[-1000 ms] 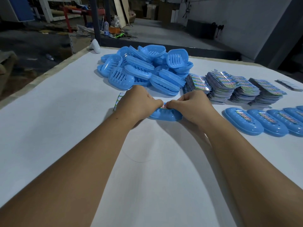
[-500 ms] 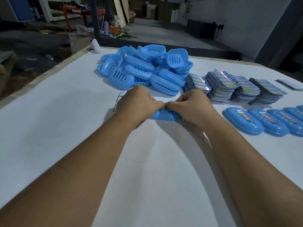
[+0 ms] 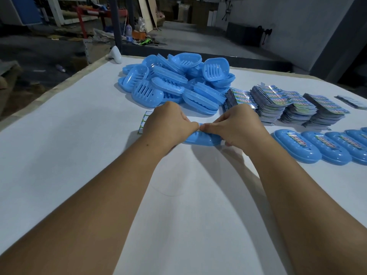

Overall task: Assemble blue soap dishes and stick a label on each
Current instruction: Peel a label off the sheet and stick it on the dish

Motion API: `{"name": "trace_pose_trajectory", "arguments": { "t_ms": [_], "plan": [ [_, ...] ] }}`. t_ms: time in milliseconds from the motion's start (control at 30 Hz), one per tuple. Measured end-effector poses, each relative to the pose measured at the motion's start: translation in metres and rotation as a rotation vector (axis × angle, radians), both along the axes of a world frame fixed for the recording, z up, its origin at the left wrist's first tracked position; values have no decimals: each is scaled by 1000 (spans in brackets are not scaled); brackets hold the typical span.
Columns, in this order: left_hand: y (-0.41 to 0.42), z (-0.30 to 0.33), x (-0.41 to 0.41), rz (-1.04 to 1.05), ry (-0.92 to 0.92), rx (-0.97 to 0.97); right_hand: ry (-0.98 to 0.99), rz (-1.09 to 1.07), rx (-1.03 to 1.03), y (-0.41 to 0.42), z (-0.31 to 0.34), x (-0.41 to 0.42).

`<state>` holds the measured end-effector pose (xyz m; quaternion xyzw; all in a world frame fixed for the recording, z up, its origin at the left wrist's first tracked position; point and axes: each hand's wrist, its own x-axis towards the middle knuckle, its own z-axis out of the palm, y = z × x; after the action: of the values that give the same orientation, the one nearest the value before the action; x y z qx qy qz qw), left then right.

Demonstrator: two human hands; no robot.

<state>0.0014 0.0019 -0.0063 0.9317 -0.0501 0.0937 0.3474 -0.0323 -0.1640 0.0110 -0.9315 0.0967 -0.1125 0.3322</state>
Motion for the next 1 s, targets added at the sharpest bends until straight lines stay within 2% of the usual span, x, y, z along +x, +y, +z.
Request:
{"name": "trace_pose_trajectory", "arguments": {
  "t_ms": [133, 733, 933, 1000],
  "plan": [
    [0, 2, -3, -12, 33, -95, -8, -14, 46, 0, -2, -1],
    [1, 1, -1, 17, 89, -250, -9, -38, 214, -1, -6, -1],
    [0, -1, -2, 19, 74, -246, -3, -37, 227, 1, -6, -4],
    [2, -1, -1, 3, 88, -300, -67, -33, 156, 0, -8, -3]
  ]
}}
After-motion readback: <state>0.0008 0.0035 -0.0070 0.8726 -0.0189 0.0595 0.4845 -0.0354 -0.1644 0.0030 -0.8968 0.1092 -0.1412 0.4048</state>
